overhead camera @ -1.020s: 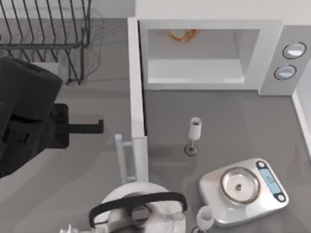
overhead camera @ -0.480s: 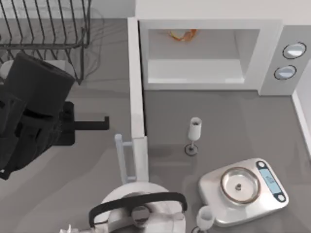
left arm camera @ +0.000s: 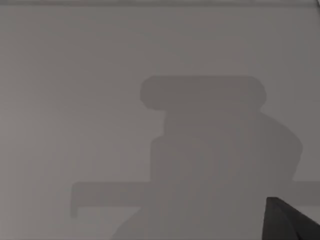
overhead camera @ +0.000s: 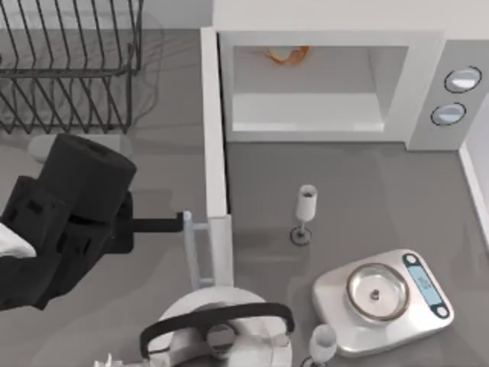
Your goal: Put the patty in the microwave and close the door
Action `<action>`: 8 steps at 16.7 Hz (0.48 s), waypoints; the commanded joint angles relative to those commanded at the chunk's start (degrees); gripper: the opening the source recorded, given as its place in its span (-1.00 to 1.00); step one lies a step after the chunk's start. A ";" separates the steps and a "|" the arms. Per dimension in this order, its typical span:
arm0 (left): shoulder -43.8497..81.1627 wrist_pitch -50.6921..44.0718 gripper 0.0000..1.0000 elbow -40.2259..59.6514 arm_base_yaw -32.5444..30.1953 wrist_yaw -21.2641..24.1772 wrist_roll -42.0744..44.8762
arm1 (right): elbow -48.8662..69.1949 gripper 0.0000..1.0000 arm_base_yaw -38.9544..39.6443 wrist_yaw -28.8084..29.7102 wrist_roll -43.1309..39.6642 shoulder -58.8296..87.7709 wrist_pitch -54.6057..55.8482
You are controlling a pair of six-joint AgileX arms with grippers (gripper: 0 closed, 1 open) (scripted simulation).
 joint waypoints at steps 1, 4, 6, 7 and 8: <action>0.52 2.44 -1.00 -1.45 0.00 0.02 0.01 | 0.00 1.00 0.00 0.00 0.00 0.00 0.00; 2.50 9.46 -1.00 -6.57 -0.01 0.01 0.09 | 0.00 1.00 0.00 0.00 0.00 0.00 0.00; 3.58 11.67 -1.00 -8.19 0.03 0.03 0.22 | 0.00 1.00 0.00 0.00 0.00 0.00 0.00; 3.69 11.86 -1.00 -8.33 0.02 0.04 0.25 | 0.00 1.00 0.00 0.00 0.00 0.00 0.00; 3.69 11.86 -1.00 -8.33 0.02 0.04 0.25 | 0.00 1.00 0.00 0.00 0.00 0.00 0.00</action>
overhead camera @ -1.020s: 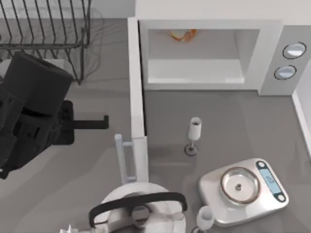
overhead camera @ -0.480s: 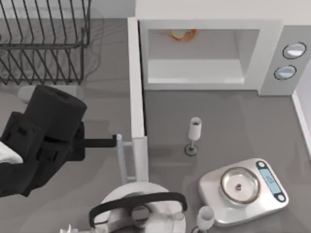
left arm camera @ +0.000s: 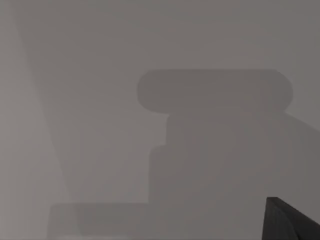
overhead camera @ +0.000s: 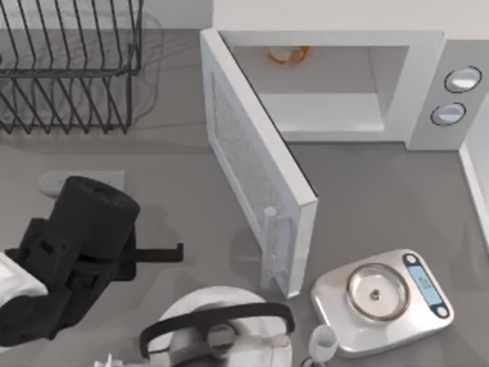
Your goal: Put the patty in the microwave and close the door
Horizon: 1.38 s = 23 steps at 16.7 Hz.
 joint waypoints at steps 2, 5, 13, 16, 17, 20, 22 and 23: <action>-0.26 -0.17 -1.00 0.08 -0.21 0.01 0.02 | 0.00 1.00 0.00 0.00 0.00 0.00 0.00; 0.83 -0.21 -1.00 1.65 -1.25 -1.32 -1.24 | 0.00 1.00 0.00 0.00 0.00 0.00 0.00; 11.28 -2.72 -1.00 13.33 -12.74 -7.95 -11.44 | 0.00 1.00 0.00 0.00 0.00 0.00 0.00; 15.94 -5.04 -1.00 15.97 -16.55 -9.58 -14.86 | 0.00 1.00 0.00 0.00 0.00 0.00 0.00; 17.12 -5.62 -1.00 16.25 -17.26 -9.91 -15.60 | 0.00 1.00 0.00 0.00 0.00 0.00 0.00; 17.99 -6.07 -1.00 16.36 -17.73 -10.14 -16.12 | 0.00 1.00 0.00 0.00 0.00 0.00 0.00; 17.75 -5.94 -1.00 16.24 -17.46 -9.99 -16.07 | 0.00 1.00 0.00 0.00 0.00 0.00 0.00; 17.71 -5.97 -1.00 16.38 -17.47 -10.01 -16.06 | 0.00 1.00 0.00 0.00 0.00 0.00 0.00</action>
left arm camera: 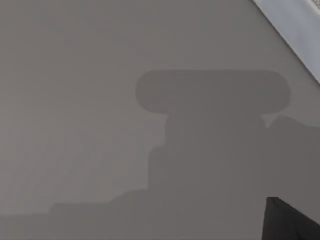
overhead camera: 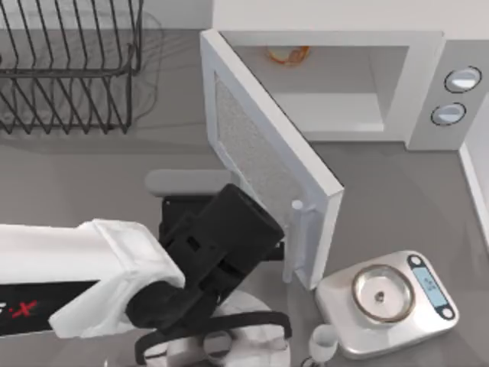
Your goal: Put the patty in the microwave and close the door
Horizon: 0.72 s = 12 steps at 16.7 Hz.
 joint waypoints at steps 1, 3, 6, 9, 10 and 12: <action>-0.29 -0.15 -1.00 0.67 -0.09 -0.11 -0.02 | 0.00 1.00 0.00 0.00 0.00 0.00 0.00; -1.41 -0.88 -1.00 3.25 -0.72 -0.30 -0.41 | 0.00 1.00 0.00 0.00 0.00 0.00 0.00; -0.67 -3.26 -1.00 9.29 -2.85 0.01 -2.44 | 0.00 1.00 0.00 0.00 0.00 0.00 0.00; 4.76 -6.57 -1.00 16.64 -5.50 0.59 -5.18 | 0.00 1.00 0.00 0.00 0.00 0.00 0.00; 7.15 -7.62 -1.00 18.90 -6.36 0.51 -6.13 | 0.00 1.00 0.00 0.00 0.00 0.00 0.00; 11.77 -9.29 -1.00 21.93 -7.84 -0.38 -7.97 | 0.00 1.00 0.00 0.00 0.00 0.00 0.00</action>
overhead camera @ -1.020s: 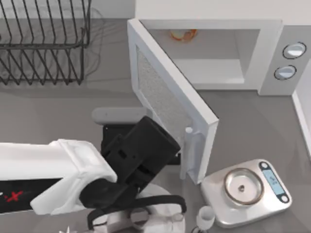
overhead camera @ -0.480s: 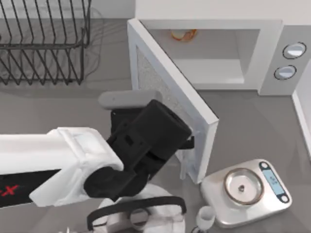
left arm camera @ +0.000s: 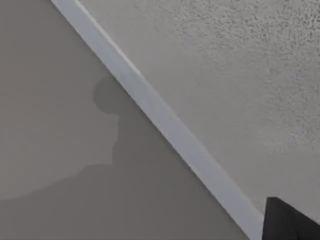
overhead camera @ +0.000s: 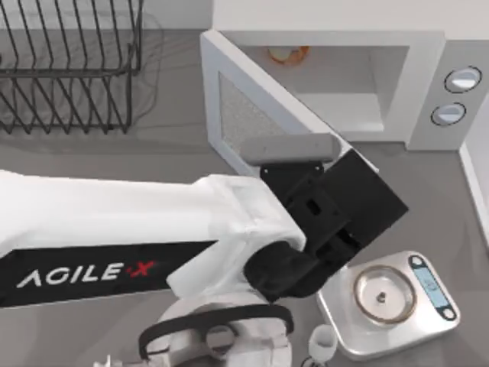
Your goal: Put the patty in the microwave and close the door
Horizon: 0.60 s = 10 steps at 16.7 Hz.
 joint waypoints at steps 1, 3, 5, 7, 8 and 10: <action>1.93 -0.56 -1.00 0.59 -0.62 -0.85 -0.86 | 0.00 1.00 0.00 0.00 0.00 0.00 0.00; 4.90 -1.23 -1.00 0.66 -1.63 -2.94 -2.22 | 0.00 1.00 0.00 0.00 0.00 0.00 0.00; 6.19 -1.43 -1.00 0.25 -2.15 -4.24 -2.77 | 0.00 1.00 0.00 0.00 0.00 0.00 0.00; 6.20 -1.43 -1.00 0.24 -2.15 -4.25 -2.77 | 0.00 1.00 0.00 0.00 0.00 0.00 0.00; 6.20 -1.43 -1.00 0.24 -2.15 -4.25 -2.77 | 0.00 1.00 0.00 0.00 0.00 0.00 0.00; 6.10 -1.43 -1.00 0.42 -1.85 -4.15 -2.77 | 0.00 1.00 0.00 0.00 0.00 0.00 0.00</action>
